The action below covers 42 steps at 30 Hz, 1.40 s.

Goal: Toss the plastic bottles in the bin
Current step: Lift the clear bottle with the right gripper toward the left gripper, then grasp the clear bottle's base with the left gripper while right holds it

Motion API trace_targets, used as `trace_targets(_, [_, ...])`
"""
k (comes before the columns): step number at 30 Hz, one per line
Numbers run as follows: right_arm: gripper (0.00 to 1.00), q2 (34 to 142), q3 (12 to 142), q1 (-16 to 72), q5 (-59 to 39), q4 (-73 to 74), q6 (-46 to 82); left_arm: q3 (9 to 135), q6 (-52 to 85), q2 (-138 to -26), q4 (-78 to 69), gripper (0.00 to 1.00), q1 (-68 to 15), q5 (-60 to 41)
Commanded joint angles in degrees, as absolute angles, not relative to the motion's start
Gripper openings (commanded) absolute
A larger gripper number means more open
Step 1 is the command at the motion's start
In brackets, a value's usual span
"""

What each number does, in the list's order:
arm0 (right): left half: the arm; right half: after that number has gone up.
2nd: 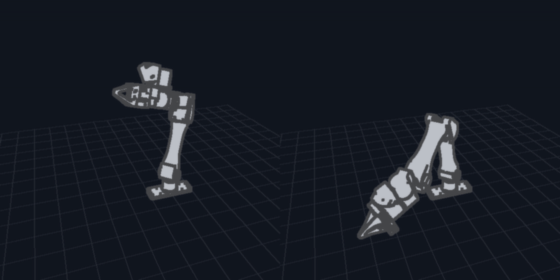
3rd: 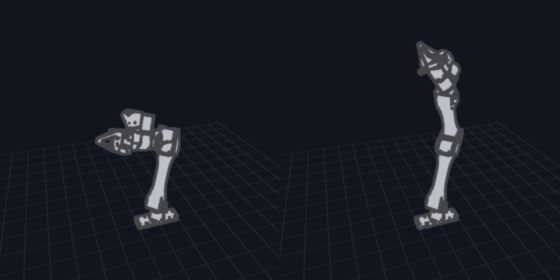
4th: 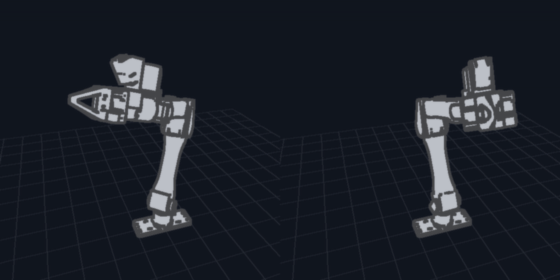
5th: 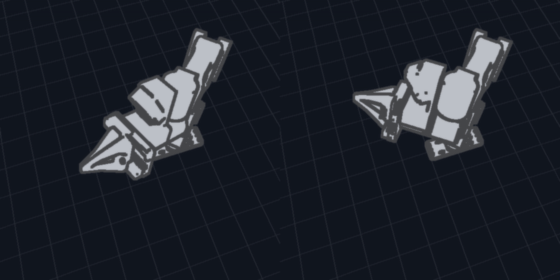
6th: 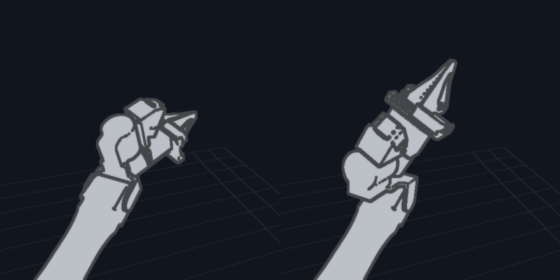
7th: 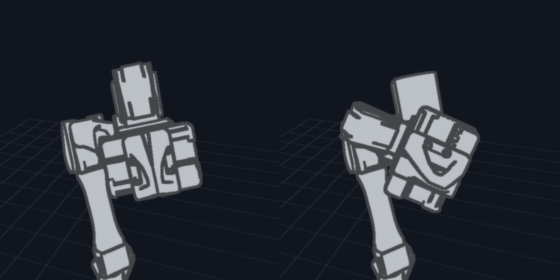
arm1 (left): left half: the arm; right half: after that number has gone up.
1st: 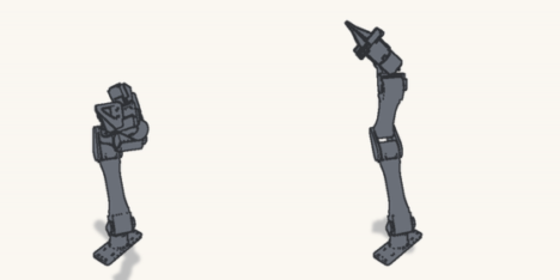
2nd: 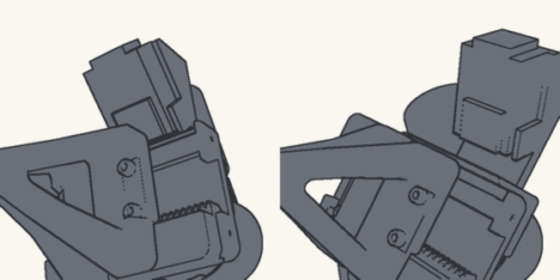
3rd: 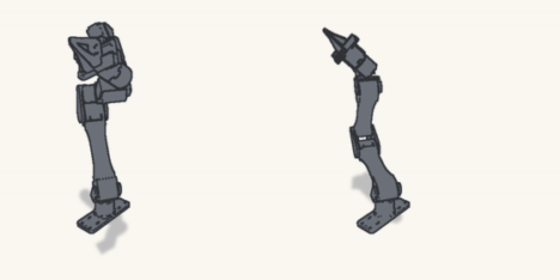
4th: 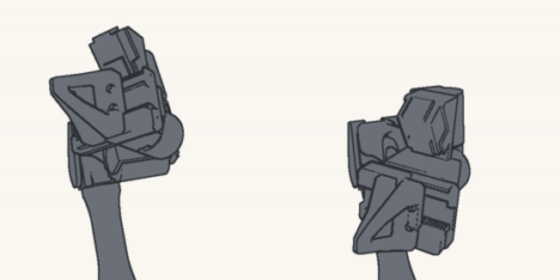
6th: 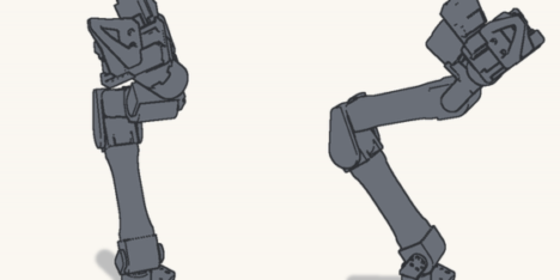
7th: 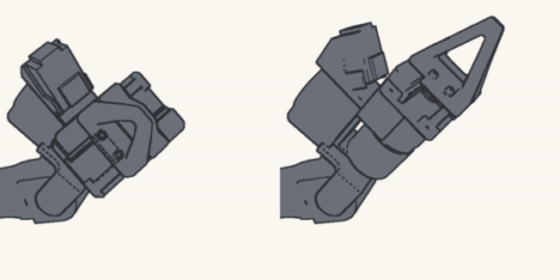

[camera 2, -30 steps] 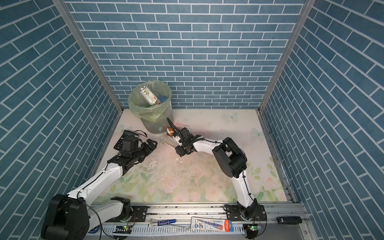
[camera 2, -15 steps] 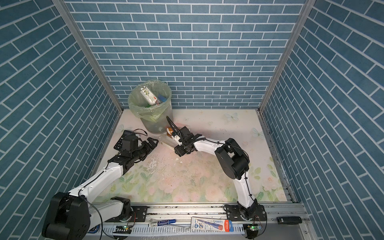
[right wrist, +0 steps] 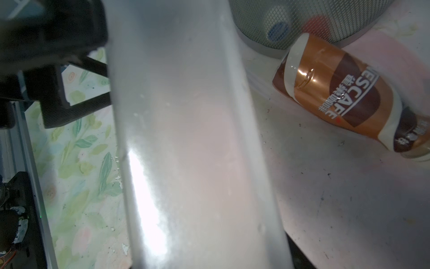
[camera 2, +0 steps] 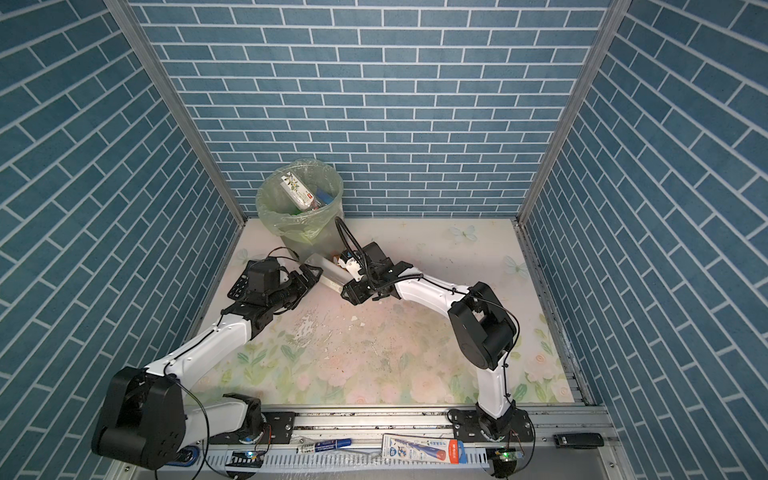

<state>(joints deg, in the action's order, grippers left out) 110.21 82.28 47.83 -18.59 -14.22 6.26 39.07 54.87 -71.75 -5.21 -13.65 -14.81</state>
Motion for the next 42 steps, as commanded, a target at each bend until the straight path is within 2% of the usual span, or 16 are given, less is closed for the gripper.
trace_targets(1, [0.4, 107.68, 82.05, 48.14, -22.21, -12.04, 7.63, 41.52, 54.78, -73.24, -7.23, 0.99, -15.0, -13.94])
trace_targets(3, [0.4, 107.51, 81.91, 48.17, -23.18, -11.33, 8.16, 41.74, 55.06, -73.88, -8.0, 0.99, -15.38, -13.47])
trace_targets(6, [0.4, 107.23, 81.66, 48.17, -24.31, -10.54, 8.61, 41.57, 55.69, -74.6, -9.55, 0.92, -15.47, -13.28])
trace_targets(13, [0.4, 106.96, 81.28, 48.17, -25.44, -9.98, 8.7, 41.57, 55.2, -74.32, -9.59, 0.69, -15.91, -11.65])
trace_targets(21, [0.4, 106.69, 80.77, 48.17, -28.93, -8.73, 9.23, 41.92, 54.84, -74.23, -9.76, 0.68, -16.0, -10.3])
trace_targets(29, [0.43, 106.71, 81.12, 48.12, -29.7, -8.37, 9.41, 42.26, 54.06, -72.86, -8.97, 0.58, -16.08, -9.06])
trace_targets(31, [0.42, 106.7, 81.25, 48.16, -30.13, -8.28, 9.54, 42.28, 53.77, -72.54, -9.03, 0.6, -16.08, -8.79])
trace_targets(33, [0.41, 106.87, 81.55, 48.12, -30.58, -8.13, 9.75, 42.78, 53.66, -72.79, -8.69, 0.73, -16.16, -8.77])
trace_targets(35, [0.41, 107.13, 81.98, 48.16, -30.89, -8.17, 9.93, 43.3, 53.81, -73.26, -8.59, 0.76, -16.58, -8.57])
trace_targets(39, [0.42, 107.23, 82.27, 48.18, -31.11, -7.97, 10.24, 43.69, 53.94, -73.92, -8.7, 0.77, -17.23, -8.07])
trace_targets(42, [0.42, 107.23, 82.22, 48.16, -30.85, -8.14, 10.27, 43.57, 53.89, -73.83, -8.83, 0.71, -17.23, -7.76])
